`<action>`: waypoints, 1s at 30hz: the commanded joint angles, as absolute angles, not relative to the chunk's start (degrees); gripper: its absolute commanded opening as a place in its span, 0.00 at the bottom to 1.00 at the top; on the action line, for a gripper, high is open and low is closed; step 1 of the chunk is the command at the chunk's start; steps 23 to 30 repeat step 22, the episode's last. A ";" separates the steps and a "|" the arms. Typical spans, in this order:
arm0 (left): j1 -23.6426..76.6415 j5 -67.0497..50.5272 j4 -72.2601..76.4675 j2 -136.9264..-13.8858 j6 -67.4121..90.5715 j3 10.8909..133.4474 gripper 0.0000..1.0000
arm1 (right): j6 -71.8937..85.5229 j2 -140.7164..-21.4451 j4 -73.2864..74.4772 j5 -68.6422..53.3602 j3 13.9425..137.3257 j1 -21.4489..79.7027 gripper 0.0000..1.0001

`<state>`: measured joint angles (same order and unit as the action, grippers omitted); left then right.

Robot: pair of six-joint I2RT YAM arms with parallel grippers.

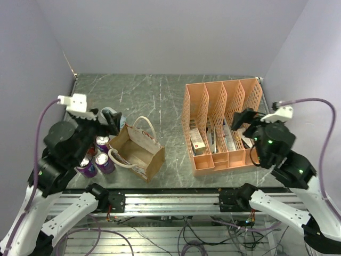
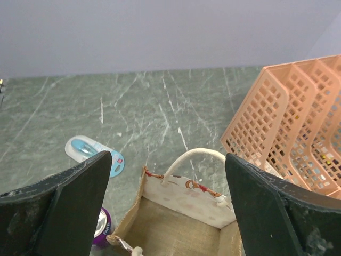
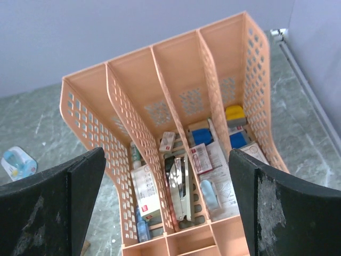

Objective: Take the beverage out of the canvas bag

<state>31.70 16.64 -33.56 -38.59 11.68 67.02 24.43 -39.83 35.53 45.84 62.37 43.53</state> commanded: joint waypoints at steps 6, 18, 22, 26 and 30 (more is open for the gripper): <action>31.99 15.46 -29.82 -27.54 9.64 63.44 0.98 | 17.62 -35.99 46.20 43.69 70.06 43.27 1.00; 31.99 19.03 -28.67 -26.92 10.35 64.95 0.96 | 11.63 -35.83 39.27 39.86 70.34 43.29 1.00; 31.99 19.90 -29.89 -27.44 11.17 65.65 0.95 | 11.89 -35.91 39.26 38.84 70.30 43.23 1.00; 31.99 19.90 -29.89 -27.44 11.17 65.65 0.95 | 11.89 -35.91 39.26 38.84 70.30 43.23 1.00; 31.99 19.90 -29.89 -27.44 11.17 65.65 0.95 | 11.89 -35.91 39.26 38.84 70.30 43.23 1.00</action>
